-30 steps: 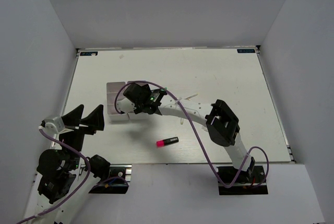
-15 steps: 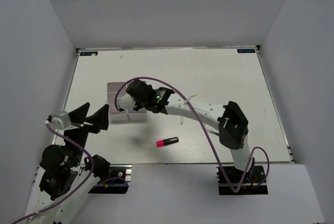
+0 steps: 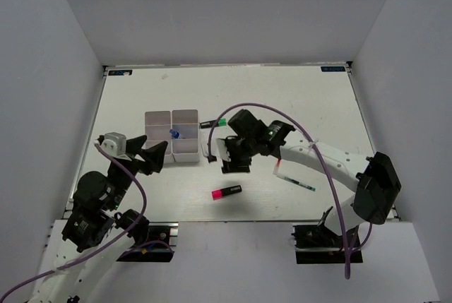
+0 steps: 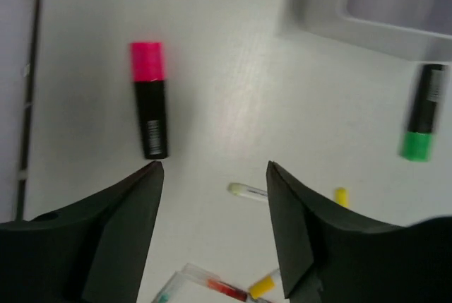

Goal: Sort the stationery into containers
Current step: Grab a piece of stationery with the left arm

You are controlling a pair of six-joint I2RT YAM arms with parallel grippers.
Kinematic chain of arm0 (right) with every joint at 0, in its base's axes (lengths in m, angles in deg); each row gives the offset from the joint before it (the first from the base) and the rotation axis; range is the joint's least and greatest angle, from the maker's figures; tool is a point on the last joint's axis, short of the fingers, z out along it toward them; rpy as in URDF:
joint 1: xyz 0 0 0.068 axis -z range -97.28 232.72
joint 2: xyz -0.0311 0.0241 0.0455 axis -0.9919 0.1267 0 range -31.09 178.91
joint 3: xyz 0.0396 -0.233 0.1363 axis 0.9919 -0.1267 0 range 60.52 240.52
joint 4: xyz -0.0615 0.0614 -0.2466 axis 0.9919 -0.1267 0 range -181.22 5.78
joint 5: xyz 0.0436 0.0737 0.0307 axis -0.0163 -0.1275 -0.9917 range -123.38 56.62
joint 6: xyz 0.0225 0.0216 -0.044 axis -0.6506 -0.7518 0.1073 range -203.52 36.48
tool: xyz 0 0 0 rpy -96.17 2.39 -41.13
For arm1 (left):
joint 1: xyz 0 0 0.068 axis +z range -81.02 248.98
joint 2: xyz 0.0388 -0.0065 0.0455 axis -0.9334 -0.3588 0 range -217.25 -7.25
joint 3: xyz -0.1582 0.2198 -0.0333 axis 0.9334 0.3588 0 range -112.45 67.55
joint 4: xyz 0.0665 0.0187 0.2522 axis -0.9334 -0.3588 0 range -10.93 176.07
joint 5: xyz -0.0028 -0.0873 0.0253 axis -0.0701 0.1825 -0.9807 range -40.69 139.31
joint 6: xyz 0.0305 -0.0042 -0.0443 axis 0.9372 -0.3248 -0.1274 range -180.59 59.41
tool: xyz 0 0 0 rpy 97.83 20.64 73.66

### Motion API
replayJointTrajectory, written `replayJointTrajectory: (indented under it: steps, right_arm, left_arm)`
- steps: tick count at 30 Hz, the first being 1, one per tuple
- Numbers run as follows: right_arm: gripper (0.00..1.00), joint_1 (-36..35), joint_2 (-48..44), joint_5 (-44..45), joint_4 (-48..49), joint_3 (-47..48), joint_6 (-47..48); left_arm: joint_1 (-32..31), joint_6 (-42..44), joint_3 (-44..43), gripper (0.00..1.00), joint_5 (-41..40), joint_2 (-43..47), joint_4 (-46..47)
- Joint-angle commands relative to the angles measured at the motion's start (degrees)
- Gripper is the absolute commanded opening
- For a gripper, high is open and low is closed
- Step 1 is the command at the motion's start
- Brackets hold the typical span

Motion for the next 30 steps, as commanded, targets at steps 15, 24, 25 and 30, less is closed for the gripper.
replayJointTrajectory:
  steps: [15,24,25,30]
  right_arm:
    - [0.19,8.8,-11.9,9.8,19.0,-11.5,-21.0]
    - [0.14,18.1,-24.2,22.0,29.9,-18.7,-35.9]
    - [0.17,20.3,-24.4,21.3,29.9,-18.8,-37.2]
    - [0.24,23.8,-25.3,16.9,29.7,-18.3,-39.1]
  left_arm:
    - [-1.2,6.1,-5.0,0.57,34.1,-35.0,-1.3]
    - [-6.5,7.2,-10.2,0.72,35.8,-55.8,-4.0]
    - [-9.0,7.2,-10.3,0.73,35.2,-58.7,-4.5]
    - [-17.5,7.2,-14.5,0.77,27.3,-66.6,-5.7]
